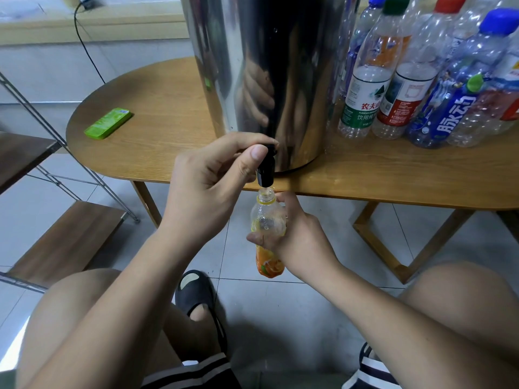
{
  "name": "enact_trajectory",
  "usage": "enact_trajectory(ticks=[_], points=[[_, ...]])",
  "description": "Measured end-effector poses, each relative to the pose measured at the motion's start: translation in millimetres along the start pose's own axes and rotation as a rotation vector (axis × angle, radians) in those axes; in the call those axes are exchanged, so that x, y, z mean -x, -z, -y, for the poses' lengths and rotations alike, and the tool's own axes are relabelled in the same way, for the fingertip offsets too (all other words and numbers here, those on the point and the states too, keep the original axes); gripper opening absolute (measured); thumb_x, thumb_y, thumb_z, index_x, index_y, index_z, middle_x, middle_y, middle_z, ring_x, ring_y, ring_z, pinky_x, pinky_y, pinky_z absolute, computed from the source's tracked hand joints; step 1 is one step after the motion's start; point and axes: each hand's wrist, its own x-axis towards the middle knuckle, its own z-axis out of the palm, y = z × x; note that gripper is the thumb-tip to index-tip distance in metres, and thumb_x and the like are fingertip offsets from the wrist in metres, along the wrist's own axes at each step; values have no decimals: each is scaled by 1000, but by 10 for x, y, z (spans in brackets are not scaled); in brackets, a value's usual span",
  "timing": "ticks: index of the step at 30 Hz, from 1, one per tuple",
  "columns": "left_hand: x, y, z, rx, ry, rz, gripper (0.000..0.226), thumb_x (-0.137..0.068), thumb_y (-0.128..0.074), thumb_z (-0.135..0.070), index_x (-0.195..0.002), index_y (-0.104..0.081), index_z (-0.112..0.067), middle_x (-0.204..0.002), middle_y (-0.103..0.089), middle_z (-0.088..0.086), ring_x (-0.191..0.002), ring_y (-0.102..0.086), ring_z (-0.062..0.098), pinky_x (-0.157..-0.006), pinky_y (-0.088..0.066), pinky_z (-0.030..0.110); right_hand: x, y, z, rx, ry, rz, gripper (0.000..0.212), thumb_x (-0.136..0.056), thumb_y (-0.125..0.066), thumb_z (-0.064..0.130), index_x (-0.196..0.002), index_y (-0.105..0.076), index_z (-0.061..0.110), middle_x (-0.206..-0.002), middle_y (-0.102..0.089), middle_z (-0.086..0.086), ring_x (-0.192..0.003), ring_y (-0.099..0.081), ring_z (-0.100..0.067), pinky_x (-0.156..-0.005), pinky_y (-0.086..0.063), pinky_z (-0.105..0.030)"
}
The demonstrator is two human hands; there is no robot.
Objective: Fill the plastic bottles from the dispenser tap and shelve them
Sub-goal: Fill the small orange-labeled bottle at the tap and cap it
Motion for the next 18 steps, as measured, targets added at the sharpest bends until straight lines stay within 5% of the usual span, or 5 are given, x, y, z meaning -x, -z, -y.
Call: enact_trajectory(ticks=[18], points=[[-1,10,22,-19,-14,13,25,-112,-61,-26,-125,-77,-12,-110,-80,6,-98,-77,27,-79,-65,53,-10,-20,-33,-8,0,-11,81,-76,-89,62,-137,-42,42,-120,-74,-3,-109,-69,-33,-88,-59,-44]])
